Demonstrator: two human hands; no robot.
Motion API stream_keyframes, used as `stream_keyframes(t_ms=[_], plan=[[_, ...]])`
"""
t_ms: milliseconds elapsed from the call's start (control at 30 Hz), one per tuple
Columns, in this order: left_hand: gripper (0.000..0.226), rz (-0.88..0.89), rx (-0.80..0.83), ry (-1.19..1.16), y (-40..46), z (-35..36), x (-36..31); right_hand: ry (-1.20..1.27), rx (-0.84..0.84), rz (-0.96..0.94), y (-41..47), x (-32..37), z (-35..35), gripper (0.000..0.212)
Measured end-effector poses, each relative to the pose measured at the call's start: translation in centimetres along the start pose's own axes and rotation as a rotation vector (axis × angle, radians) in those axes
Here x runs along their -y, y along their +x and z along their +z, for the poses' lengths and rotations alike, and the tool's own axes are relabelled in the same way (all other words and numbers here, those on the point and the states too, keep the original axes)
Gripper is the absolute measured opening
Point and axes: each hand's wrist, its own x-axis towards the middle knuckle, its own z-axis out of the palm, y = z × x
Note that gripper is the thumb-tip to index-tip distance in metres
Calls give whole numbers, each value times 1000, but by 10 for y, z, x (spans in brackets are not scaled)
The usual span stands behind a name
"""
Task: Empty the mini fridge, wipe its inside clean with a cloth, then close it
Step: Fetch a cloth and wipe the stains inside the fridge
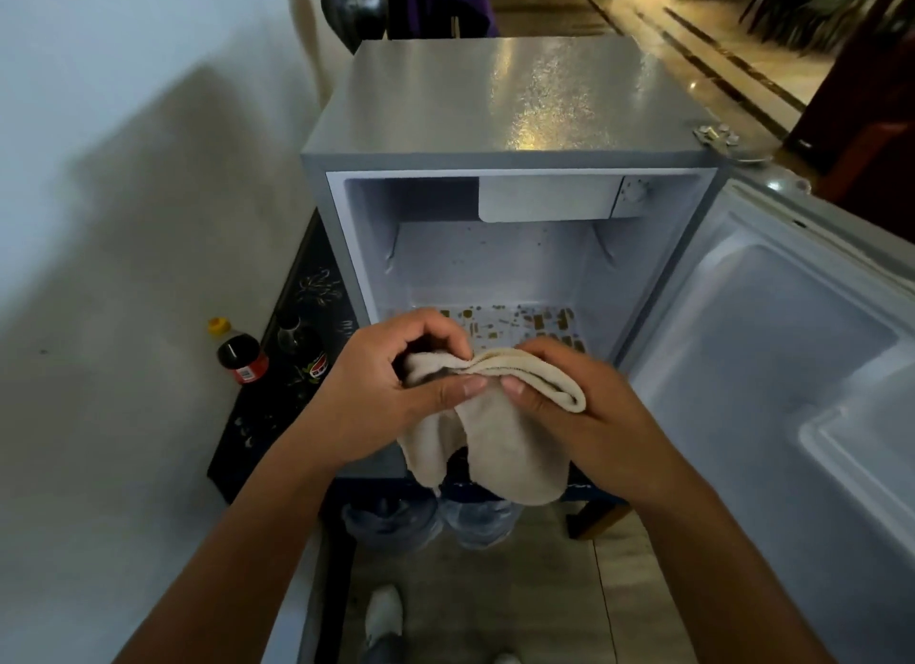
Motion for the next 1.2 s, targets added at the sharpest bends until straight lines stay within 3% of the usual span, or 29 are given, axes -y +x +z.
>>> stream_keyframes(t_ms=[200,333,400,533,600,700,833,933,1033,1200], plan=[[16,32,15,42,26,-58,33,60,-72,25,37,11,43,32],[11,80,143,70,45,-100,51,99,-214,59,56,18,67,30],[16,209,195,114,56,-123,51,101,-289,63,60,23,74,26],[21,545,12,456,94,-154,38,93,-418,107,61,25,74,22],[31,619,7,611,117,-161,36,97,-458,186,65,15,72,20],[58,513,139,795,150,-168,41,144,-491,290,73,-10,69,18],[83,238,422,987,178,-173,44,170,-546,396,84,-55,56,20],[83,133,552,1034,201,-170,37,162,-568,456,97,-92,42,15],[75,87,568,942,231,-162,32,177,-605,499,112,-128,31,14],[68,118,563,968,242,-144,44,-51,-668,463,130,-181,26,33]])
